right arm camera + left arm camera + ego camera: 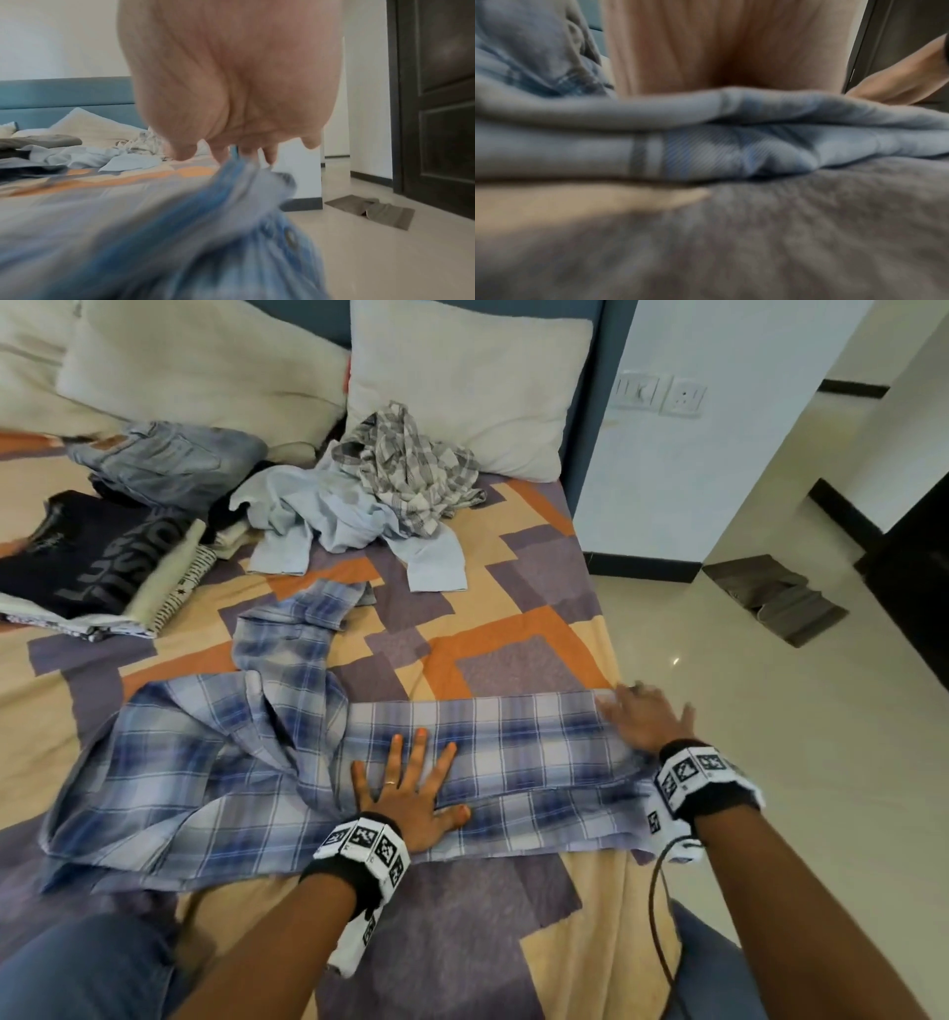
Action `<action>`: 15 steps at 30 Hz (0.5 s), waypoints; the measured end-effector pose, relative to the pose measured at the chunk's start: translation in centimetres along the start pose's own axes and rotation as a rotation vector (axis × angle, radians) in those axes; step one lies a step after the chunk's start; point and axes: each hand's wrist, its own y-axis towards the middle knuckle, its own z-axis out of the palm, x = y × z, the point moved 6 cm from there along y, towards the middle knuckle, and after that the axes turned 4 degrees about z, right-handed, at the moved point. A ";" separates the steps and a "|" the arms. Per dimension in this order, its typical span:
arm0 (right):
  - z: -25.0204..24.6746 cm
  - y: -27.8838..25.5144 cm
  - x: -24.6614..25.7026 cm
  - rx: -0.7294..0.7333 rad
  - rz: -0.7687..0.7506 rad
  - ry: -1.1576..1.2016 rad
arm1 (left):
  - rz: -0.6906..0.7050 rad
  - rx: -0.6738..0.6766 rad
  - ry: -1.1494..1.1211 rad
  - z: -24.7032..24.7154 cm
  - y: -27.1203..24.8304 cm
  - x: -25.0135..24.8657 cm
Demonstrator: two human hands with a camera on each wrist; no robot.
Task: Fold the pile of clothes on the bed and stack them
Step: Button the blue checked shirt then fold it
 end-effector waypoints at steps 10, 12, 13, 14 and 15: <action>-1.9 1.3 3.5 -0.031 -0.252 -0.129 | -0.015 0.004 -0.010 -0.2 -0.3 -0.5; -2.7 2.0 1.5 0.007 -0.154 -0.189 | -0.022 0.015 -0.010 -0.1 -0.4 -0.6; -3.6 2.5 0.5 -0.016 -0.102 -0.180 | -0.020 0.015 -0.010 -0.1 -0.3 -0.6; -4.8 2.9 -0.5 -0.066 -0.051 -0.166 | -0.017 0.019 -0.009 -0.1 -0.3 -0.6; -6.0 3.1 -1.5 -0.130 0.003 -0.164 | -0.014 0.023 -0.007 -0.1 -0.3 -0.5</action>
